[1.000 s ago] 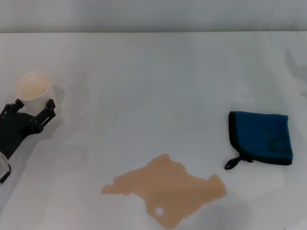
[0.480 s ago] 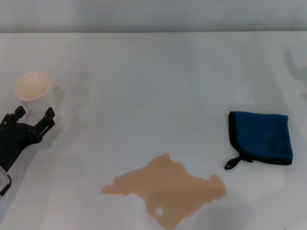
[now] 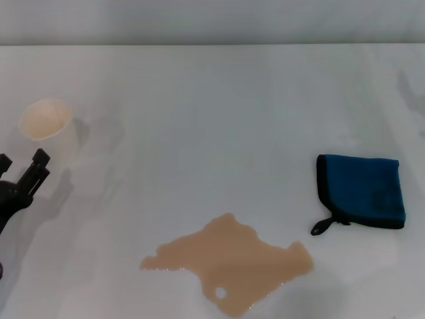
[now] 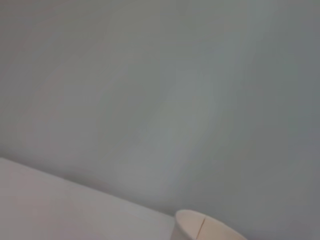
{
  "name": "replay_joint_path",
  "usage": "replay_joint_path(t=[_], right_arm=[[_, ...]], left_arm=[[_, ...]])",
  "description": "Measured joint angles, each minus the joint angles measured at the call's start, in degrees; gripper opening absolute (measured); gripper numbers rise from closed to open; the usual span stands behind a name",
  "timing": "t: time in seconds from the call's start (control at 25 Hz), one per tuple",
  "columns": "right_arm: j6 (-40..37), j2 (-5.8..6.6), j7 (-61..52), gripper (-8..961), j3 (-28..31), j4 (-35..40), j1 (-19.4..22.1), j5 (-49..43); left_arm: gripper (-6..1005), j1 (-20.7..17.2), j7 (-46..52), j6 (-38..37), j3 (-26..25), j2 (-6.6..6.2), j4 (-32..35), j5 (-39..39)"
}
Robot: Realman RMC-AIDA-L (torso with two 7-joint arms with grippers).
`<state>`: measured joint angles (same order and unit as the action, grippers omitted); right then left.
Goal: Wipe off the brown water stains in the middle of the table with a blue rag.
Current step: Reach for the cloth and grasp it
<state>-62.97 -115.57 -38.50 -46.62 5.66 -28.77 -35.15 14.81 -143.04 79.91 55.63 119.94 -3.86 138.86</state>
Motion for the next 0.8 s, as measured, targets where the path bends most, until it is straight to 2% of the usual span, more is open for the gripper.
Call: replay_joint_path(t=[0.2, 0.32, 0.4, 0.52, 0.68, 0.8], right_arm=[[-1.37, 0.3, -4.59, 837, -2.35, 0.73, 0.45, -0.36], [-1.86, 1.01, -11.34, 833, -10.31, 4.41, 1.56, -0.48], [-1.5, 2.19, -17.79, 830, -17.41, 9.36, 3.05, -1.43], [-0.87, 4.8, -27.55, 826, -24.75, 16.43, 4.32, -5.71], [-0.66, 8.23, -42.95, 822, -26.72, 25.3, 3.86, -19.0], [-1.3, 10.24, -53.46, 821, -26.56, 31.85, 2.73, -30.36]], left_arm=[[876, -2.33, 1.26, 3.63, 0.0, 0.03, -0.2, 1.71], [876, -2.86, 3.97, 4.52, 0.01, 0.14, -0.6, 4.37], [876, -3.07, 5.33, 5.71, 0.01, -0.12, -0.76, 5.38], [876, -4.05, 6.82, 7.83, 0.01, -0.61, 0.18, 6.5], [875, -4.8, 7.57, 8.22, 0.01, -0.65, 0.42, 9.15], [875, -4.89, 7.68, 8.12, 0.01, -0.62, 0.21, 9.53]])
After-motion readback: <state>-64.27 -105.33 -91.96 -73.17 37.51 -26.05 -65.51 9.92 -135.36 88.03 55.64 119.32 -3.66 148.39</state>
